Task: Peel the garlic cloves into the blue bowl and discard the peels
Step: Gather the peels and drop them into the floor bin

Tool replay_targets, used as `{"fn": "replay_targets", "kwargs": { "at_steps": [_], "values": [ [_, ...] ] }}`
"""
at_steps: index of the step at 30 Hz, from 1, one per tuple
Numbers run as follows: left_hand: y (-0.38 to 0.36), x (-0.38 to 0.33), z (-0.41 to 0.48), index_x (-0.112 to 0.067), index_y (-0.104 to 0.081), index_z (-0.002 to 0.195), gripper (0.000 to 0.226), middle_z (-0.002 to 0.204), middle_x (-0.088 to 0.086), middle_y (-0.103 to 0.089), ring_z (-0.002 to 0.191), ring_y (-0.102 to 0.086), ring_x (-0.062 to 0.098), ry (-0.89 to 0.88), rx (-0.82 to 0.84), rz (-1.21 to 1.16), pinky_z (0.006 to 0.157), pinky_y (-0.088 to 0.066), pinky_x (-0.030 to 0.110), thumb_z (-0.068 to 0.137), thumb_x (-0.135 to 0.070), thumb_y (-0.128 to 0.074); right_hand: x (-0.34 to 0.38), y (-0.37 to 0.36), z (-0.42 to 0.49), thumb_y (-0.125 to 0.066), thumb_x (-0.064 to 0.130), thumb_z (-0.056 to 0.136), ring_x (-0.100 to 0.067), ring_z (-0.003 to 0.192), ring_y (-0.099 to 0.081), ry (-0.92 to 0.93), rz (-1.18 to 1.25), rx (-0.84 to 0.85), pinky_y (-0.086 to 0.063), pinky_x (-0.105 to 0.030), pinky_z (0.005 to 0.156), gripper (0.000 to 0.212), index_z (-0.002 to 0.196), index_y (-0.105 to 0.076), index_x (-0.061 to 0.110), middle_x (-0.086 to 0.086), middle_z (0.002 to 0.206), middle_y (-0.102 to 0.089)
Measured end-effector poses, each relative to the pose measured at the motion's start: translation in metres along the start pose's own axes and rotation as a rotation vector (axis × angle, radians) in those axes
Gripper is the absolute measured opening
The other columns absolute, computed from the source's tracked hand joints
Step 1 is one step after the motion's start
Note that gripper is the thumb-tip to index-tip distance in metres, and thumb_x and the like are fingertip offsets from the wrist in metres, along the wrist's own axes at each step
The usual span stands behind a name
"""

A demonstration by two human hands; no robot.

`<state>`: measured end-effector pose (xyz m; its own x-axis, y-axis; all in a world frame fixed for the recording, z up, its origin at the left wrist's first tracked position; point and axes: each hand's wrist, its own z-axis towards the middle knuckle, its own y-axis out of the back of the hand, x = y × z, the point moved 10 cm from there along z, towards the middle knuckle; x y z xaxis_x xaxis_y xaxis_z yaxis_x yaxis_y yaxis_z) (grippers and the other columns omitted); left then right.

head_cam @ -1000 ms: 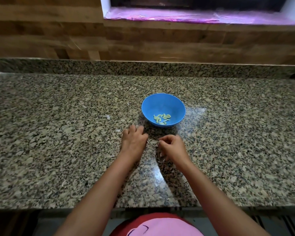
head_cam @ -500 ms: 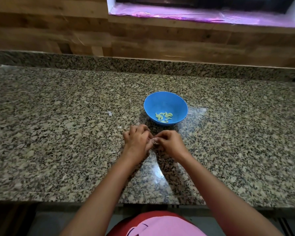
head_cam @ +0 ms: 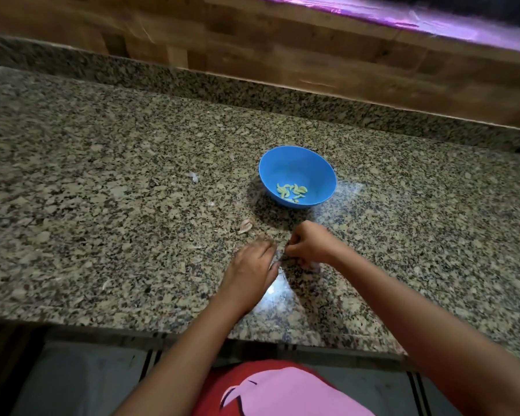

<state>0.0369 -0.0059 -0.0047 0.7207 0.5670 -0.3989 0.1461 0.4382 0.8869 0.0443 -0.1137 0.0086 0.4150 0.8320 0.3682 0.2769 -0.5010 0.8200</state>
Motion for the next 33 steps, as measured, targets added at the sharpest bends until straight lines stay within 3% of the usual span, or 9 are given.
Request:
{"fn": "replay_targets", "kwargs": {
  "at_steps": [6, 9, 12, 16, 19, 21, 23, 28, 33],
  "values": [
    [0.0, 0.001, -0.002, -0.005, -0.064, 0.114, 0.034, 0.115, 0.009, -0.066, 0.114, -0.06, 0.026, -0.02, -0.044, -0.027, 0.094, -0.046, 0.04, 0.083, -0.02, -0.065, 0.02, -0.005, -0.01, -0.059, 0.012, 0.084, -0.02, 0.062, -0.051, 0.101, -0.247, -0.061, -0.043, -0.029, 0.057, 0.015, 0.076, -0.062, -0.001, -0.012, 0.07, -0.061],
    [0.004, 0.007, 0.0, -0.008, -0.057, 0.125, 0.033, 0.126, 0.006, -0.058, 0.122, -0.051, 0.021, 0.067, -0.03, -0.209, 0.102, -0.038, 0.033, 0.095, -0.022, -0.053, 0.009, -0.005, -0.018, -0.057, 0.01, 0.088, -0.015, 0.063, -0.053, 0.115, 0.001, -0.153, -0.044, -0.026, 0.057, 0.011, 0.082, -0.064, 0.004, -0.008, 0.076, -0.064],
    [0.007, 0.019, 0.005, -0.013, -0.06, 0.115, 0.025, 0.112, 0.001, -0.06, 0.098, -0.058, 0.012, 0.307, 0.041, -0.63, 0.08, -0.046, 0.015, 0.095, -0.027, -0.051, -0.011, -0.009, -0.023, -0.057, 0.012, 0.092, -0.013, 0.057, -0.057, 0.016, 0.551, -0.13, -0.047, -0.025, 0.05, 0.018, 0.075, -0.061, 0.012, -0.003, 0.068, -0.063],
    [0.011, 0.021, 0.008, -0.014, -0.056, 0.092, 0.009, 0.074, -0.007, -0.056, 0.063, -0.05, 0.004, 0.422, 0.059, -0.799, 0.052, -0.038, 0.013, 0.095, -0.022, -0.053, -0.005, -0.011, -0.034, -0.056, 0.012, 0.093, -0.013, 0.053, -0.054, 0.021, 0.722, -0.118, -0.044, -0.021, 0.048, 0.019, 0.075, -0.057, 0.012, -0.003, 0.065, -0.059],
    [-0.005, 0.018, 0.005, -0.012, -0.054, 0.086, 0.012, 0.069, -0.001, -0.052, 0.058, -0.045, 0.008, 0.603, 0.12, -1.043, 0.054, -0.037, 0.02, 0.096, -0.015, -0.049, 0.008, 0.005, -0.045, -0.055, 0.006, 0.091, -0.012, 0.068, -0.049, 0.157, 0.23, -0.337, -0.037, -0.017, 0.057, 0.011, 0.083, -0.054, 0.012, 0.002, 0.079, -0.053],
    [-0.012, 0.011, 0.004, -0.011, -0.052, 0.08, 0.017, 0.067, 0.003, -0.05, 0.052, -0.044, 0.008, 0.723, 0.128, -1.262, 0.05, -0.037, 0.021, 0.097, -0.01, -0.047, 0.027, 0.01, -0.058, -0.056, -0.007, 0.083, -0.015, 0.07, -0.043, 0.336, -0.09, -0.521, -0.039, -0.025, 0.06, 0.014, 0.086, -0.055, 0.007, -0.004, 0.083, -0.051],
    [-0.005, 0.008, 0.009, -0.011, -0.051, 0.079, 0.018, 0.067, 0.001, -0.05, 0.052, -0.044, 0.006, 0.681, 0.067, -1.249, 0.046, -0.038, 0.016, 0.096, -0.007, -0.049, 0.026, 0.012, -0.062, -0.052, -0.008, 0.083, -0.018, 0.07, -0.045, 0.338, -0.013, -0.563, -0.043, -0.035, 0.061, 0.013, 0.088, -0.056, 0.002, -0.009, 0.084, -0.053],
    [0.017, 0.01, 0.021, -0.022, -0.053, 0.076, 0.022, 0.067, -0.009, -0.054, 0.053, -0.043, -0.003, 0.421, -0.041, -0.911, 0.05, -0.033, 0.016, 0.093, -0.008, -0.053, -0.014, -0.018, -0.043, -0.052, 0.011, 0.095, -0.01, 0.038, -0.046, -0.136, 1.072, -0.141, -0.037, -0.023, 0.039, 0.023, 0.073, -0.053, 0.008, -0.001, 0.051, -0.053],
    [0.002, 0.013, 0.018, -0.016, -0.054, 0.076, 0.018, 0.069, -0.003, -0.054, 0.058, -0.046, 0.007, 0.58, -0.026, -1.031, 0.053, -0.04, 0.018, 0.094, -0.01, -0.054, -0.012, 0.0, -0.051, -0.053, 0.017, 0.096, -0.014, 0.054, -0.054, -0.024, 0.757, -0.237, -0.044, -0.029, 0.051, 0.014, 0.089, -0.059, 0.007, -0.004, 0.065, -0.059]
  ]
}}
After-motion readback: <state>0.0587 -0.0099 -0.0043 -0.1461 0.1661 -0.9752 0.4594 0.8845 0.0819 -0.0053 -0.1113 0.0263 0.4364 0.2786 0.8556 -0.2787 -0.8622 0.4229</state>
